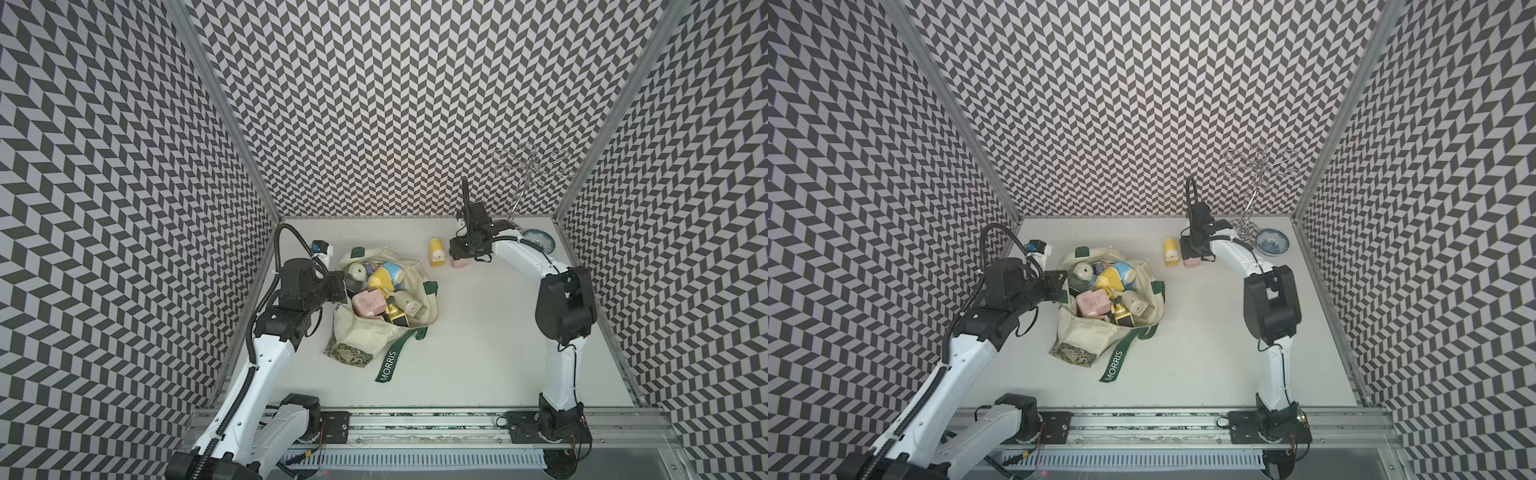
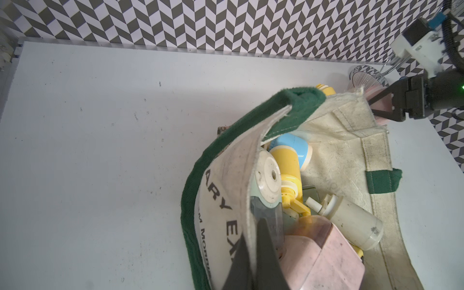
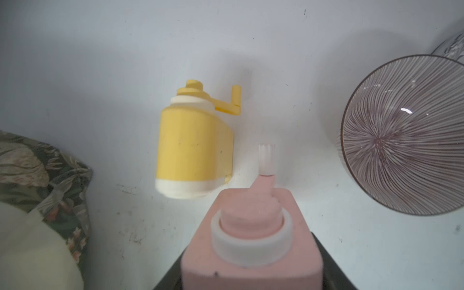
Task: Take out the pencil sharpeners from the tote bags
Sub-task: Place the pencil sharpener at the center of the board.
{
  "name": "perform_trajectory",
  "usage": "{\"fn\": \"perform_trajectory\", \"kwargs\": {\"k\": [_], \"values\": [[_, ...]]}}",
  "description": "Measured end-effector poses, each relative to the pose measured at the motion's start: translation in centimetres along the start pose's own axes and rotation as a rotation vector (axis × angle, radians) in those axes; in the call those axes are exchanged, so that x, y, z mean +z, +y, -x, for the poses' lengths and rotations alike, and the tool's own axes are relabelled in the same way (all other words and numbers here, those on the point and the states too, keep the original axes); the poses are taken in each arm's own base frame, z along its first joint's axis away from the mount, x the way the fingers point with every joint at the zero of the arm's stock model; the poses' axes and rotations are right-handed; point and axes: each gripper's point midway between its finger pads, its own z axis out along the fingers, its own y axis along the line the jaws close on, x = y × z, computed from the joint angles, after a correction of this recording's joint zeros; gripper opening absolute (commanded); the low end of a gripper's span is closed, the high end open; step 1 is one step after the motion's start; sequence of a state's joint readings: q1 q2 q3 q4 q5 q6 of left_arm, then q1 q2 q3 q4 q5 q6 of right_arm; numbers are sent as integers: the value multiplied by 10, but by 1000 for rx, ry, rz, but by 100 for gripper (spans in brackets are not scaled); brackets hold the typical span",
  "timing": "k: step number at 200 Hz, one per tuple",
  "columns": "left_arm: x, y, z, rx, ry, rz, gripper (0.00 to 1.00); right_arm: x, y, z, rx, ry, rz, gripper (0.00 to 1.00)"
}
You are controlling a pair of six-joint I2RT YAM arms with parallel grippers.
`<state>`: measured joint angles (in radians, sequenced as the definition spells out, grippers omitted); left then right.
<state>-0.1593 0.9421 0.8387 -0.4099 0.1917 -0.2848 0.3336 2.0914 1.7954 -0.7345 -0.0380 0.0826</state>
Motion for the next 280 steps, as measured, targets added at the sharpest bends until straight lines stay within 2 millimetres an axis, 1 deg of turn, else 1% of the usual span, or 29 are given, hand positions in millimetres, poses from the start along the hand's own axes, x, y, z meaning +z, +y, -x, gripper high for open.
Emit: {"fn": "perform_trajectory", "kwargs": {"k": [21,35,50,68,103,118,136,162,189,220,248,280], "values": [[0,0,0,1,-3,-1,0,14,-6,11,9,-1,5,37],[0,0,0,1,-5,-1,0,22,-6,19,11,-7,15,37],[0,0,0,1,-6,-1,0,31,-5,23,13,-5,24,37],[0,0,0,1,-6,-1,0,41,-3,23,17,6,36,37],[0,0,0,1,-7,-1,0,57,-4,15,28,45,35,38],[0,0,0,2,-7,-1,0,59,-5,11,32,60,30,39],[0,0,0,2,-7,-1,0,59,-6,11,38,59,25,41],[0,0,0,4,-7,-1,0,60,-7,11,42,59,19,45],[0,0,0,4,-7,-1,0,60,-8,11,46,59,15,55],[0,0,0,4,-7,-1,0,60,-8,12,53,57,15,62],[0,0,0,4,-7,-2,0,60,-7,13,55,54,22,65],[0,0,0,4,-7,-1,0,60,-5,13,56,54,29,66]]}}
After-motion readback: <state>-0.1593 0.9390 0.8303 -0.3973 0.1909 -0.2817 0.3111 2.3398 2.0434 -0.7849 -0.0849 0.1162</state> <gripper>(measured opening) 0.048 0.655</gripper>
